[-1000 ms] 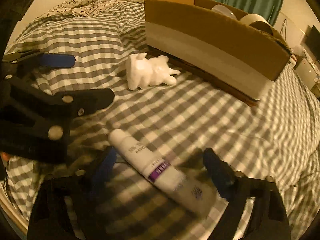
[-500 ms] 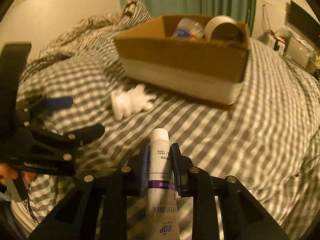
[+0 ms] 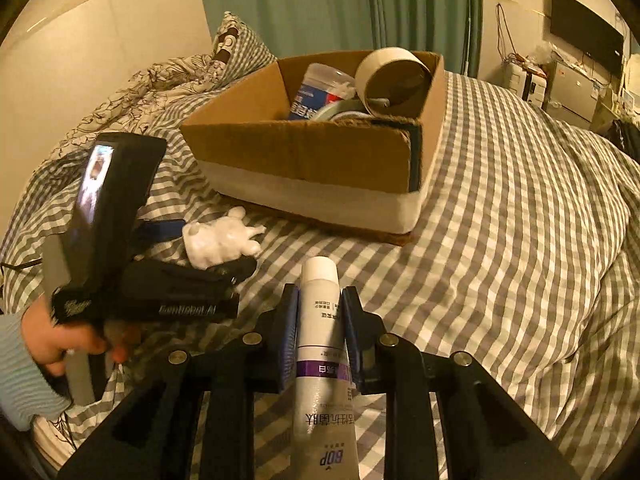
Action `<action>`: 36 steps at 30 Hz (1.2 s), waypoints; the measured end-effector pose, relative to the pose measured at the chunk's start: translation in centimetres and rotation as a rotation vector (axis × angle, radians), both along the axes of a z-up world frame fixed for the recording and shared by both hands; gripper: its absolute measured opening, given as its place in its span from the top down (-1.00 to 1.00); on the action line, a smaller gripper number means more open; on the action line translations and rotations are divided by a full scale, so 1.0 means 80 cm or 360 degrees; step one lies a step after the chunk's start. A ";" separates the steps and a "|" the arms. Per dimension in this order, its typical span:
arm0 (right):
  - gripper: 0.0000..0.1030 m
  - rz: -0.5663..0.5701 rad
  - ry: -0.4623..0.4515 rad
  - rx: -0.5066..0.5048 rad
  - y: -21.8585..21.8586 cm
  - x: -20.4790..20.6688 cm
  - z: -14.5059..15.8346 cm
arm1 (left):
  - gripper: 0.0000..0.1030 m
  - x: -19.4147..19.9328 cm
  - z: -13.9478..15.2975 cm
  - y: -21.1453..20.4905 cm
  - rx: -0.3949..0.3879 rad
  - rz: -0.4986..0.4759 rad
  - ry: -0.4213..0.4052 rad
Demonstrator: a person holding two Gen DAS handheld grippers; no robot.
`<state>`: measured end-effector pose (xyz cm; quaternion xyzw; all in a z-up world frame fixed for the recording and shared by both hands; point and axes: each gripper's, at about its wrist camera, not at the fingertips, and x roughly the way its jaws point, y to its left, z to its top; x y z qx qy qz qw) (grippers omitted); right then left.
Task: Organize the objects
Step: 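Grasp the white figurine with the left tool while the right tool holds the tube, then lower the figurine and cream tube into the box and open both tools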
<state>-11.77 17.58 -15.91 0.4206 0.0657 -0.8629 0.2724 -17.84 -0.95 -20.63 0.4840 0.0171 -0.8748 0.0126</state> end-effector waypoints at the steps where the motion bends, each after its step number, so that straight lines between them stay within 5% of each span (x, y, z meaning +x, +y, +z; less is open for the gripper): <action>1: 0.58 -0.0005 -0.0005 -0.0001 0.001 -0.001 -0.002 | -0.67 0.000 0.001 0.001 0.0010 -0.0020 0.0008; 2: 0.58 -0.0011 -0.0010 -0.0001 0.001 -0.002 -0.004 | -0.49 0.002 0.003 0.003 0.0018 -0.0041 0.0019; 4: 0.58 -0.0014 -0.0018 -0.0010 0.001 -0.002 -0.004 | -0.48 0.007 0.006 0.006 0.0008 -0.0075 0.0031; 6: 0.58 -0.0015 -0.0010 -0.0012 0.001 0.000 -0.002 | -0.15 0.013 0.010 0.010 -0.0008 -0.0098 0.0038; 15: 0.58 -0.0042 0.0077 -0.0017 0.005 0.029 0.036 | -0.16 0.062 0.059 0.029 0.0016 -0.0181 0.0100; 25: 0.58 -0.0061 0.0304 -0.0006 0.006 0.052 0.129 | -0.16 0.086 0.167 0.040 0.0079 -0.0250 0.0370; 36: 0.58 -0.0023 0.0498 -0.0123 -0.022 -0.018 0.219 | -0.16 0.028 0.251 0.018 0.0059 -0.0230 0.0548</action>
